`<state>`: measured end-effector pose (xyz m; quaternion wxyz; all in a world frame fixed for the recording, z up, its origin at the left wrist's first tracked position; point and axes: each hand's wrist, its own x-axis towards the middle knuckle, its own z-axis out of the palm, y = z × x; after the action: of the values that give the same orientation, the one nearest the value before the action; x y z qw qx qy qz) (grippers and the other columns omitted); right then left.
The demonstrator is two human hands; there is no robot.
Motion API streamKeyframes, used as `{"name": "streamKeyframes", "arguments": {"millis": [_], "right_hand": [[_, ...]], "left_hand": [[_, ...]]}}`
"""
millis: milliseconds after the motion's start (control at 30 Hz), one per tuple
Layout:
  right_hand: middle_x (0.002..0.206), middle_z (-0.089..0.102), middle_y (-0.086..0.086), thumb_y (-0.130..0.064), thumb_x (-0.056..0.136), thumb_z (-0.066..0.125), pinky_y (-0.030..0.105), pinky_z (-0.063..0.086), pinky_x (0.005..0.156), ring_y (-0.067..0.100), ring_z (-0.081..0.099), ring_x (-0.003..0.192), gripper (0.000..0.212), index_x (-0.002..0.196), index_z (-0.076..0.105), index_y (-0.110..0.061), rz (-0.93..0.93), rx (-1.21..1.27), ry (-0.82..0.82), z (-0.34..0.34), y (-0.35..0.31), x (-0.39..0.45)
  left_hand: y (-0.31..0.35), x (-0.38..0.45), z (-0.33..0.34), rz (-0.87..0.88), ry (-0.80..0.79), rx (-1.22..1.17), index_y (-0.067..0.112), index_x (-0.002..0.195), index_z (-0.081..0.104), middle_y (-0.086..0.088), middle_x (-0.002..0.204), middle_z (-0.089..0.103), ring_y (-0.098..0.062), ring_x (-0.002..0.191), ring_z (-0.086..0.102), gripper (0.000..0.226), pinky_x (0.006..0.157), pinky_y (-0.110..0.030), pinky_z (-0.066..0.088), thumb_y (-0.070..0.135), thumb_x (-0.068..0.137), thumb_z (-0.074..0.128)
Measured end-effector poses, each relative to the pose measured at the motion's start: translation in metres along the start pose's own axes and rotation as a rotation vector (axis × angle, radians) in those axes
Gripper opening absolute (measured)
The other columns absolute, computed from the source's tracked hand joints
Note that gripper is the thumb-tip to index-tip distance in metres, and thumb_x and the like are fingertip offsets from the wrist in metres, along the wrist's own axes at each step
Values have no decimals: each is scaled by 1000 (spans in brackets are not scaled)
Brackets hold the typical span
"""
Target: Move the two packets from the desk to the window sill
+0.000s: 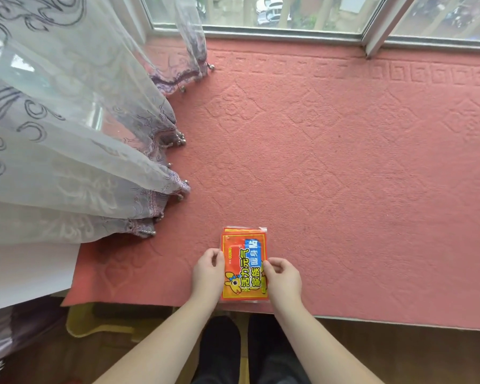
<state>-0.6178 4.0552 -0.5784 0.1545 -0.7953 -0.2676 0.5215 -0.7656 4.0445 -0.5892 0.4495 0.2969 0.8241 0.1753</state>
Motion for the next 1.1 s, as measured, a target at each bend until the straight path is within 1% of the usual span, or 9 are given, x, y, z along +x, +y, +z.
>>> {"name": "streamKeyframes", "arguments": {"millis": [100,267,367,500,700,800,933,1033,1100], "right_hand": [[83,71,-9,-26,90,64,42,59,82,14,70,82,4,92,67,-24,-16,-29,19,6,0,10],[86,70,-9,-26,89,63,39,57,83,14,69,85,3,92,65,-27,-4,-78,49,11,4,15],[86,69,-10,-28,90,62,35,56,78,13,68,83,6,95,65,-25,2,-117,62,13,5,17],[84,71,-10,-28,88,64,37,56,78,12,69,79,8,96,64,-26,-3,-109,76,15,4,21],[87,69,-10,-28,88,65,33,52,79,12,65,86,11,98,67,-24,-11,-145,90,14,4,25],[89,68,-11,-28,89,65,31,51,78,10,63,86,12,100,67,-24,-22,-137,97,14,5,23],[100,69,-5,-29,88,62,29,48,82,12,63,93,13,100,65,-25,-78,-130,136,12,6,18],[100,69,-4,-28,89,60,31,51,82,12,64,91,7,95,62,-29,-114,-144,121,8,4,6],[99,69,-5,-28,90,58,35,55,82,11,64,90,7,95,61,-30,-142,-181,94,3,0,-10]], "left_hand": [[-1,11,2,42,69,96,15,99,70,2,97,69,-14,87,61,25,70,-28,43,28,99,49],[-1,17,3,59,100,35,18,96,67,5,83,69,-6,70,59,10,56,-17,37,25,93,61],[-1,20,3,88,102,58,22,90,63,9,78,66,-7,69,60,4,54,-15,35,26,92,62],[-3,24,2,129,96,95,22,88,63,9,78,64,-6,71,59,5,56,-14,35,26,92,62],[-8,29,3,163,105,123,21,84,63,1,89,62,-4,73,53,6,60,-10,32,22,89,65],[-10,29,3,164,106,109,21,88,62,1,90,62,-4,74,54,4,60,-14,35,24,90,63],[-13,29,4,137,117,90,18,102,61,-1,98,62,-20,89,61,13,74,-29,43,26,93,56],[-14,21,0,127,8,182,17,111,58,-6,113,59,-24,101,58,20,87,-36,47,25,94,53],[-12,7,-8,141,-16,225,16,116,57,-6,120,55,-24,113,52,24,96,-37,42,23,94,51]]}}
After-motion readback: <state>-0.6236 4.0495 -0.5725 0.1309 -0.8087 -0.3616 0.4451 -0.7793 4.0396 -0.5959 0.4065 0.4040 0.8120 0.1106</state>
